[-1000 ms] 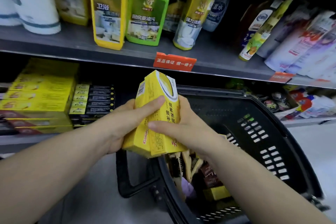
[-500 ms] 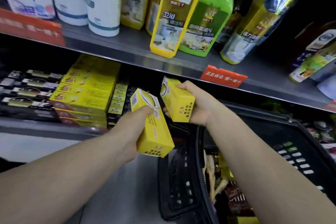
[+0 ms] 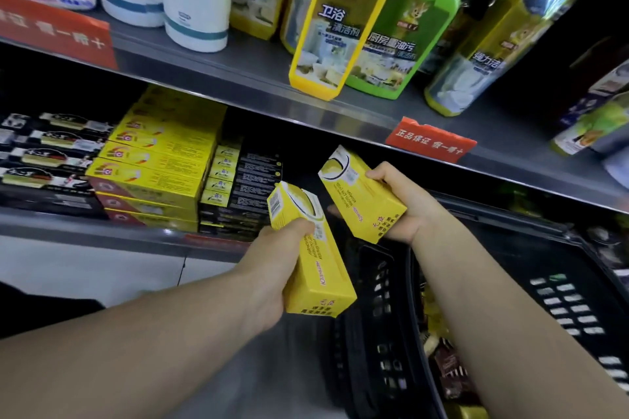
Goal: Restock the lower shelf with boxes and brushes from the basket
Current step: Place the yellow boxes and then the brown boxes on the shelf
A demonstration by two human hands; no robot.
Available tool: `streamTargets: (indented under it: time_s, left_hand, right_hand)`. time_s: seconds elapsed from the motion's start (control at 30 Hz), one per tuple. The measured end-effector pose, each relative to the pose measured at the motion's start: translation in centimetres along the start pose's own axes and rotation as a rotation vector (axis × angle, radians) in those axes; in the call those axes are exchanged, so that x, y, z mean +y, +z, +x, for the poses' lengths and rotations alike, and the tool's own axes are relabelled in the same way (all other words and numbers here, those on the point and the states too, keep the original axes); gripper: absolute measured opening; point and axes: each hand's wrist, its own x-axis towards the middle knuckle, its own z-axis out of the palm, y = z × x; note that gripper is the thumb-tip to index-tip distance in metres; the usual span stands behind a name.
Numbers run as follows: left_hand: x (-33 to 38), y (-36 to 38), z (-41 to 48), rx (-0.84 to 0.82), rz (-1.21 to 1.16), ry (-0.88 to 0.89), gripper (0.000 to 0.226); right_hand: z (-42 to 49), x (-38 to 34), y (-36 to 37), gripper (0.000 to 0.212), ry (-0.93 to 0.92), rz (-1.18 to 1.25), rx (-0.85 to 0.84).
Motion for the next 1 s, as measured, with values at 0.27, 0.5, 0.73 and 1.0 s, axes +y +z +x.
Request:
streamTargets:
  time_s: [0.27, 0.5, 0.73, 1.0]
  left_hand:
    - [1.6, -1.5, 1.7, 0.125, -0.065, -0.049, 0.049]
    - [2.1, -2.1, 1.6, 0.028, -0.047, 0.02, 0.092]
    - [1.5, -3.3, 2.0, -0.024, 0.179, 0.04, 0.044]
    - [1.7, -3.4, 1.9, -0.103, 0.167, 0.057, 0.054]
  right_hand:
    - [-0.3, -1.0, -0.8, 0.047, 0.071, -0.044, 0.107]
    - [0.5, 0.8, 4.3, 0.018, -0.023, -0.116, -0.126]
    - [-0.4, 0.9, 3.7, 0.046, -0.19, -0.196, -0.153]
    - [1.3, -0.4, 3.7, 0.053, -0.187, -0.494, -0.042]
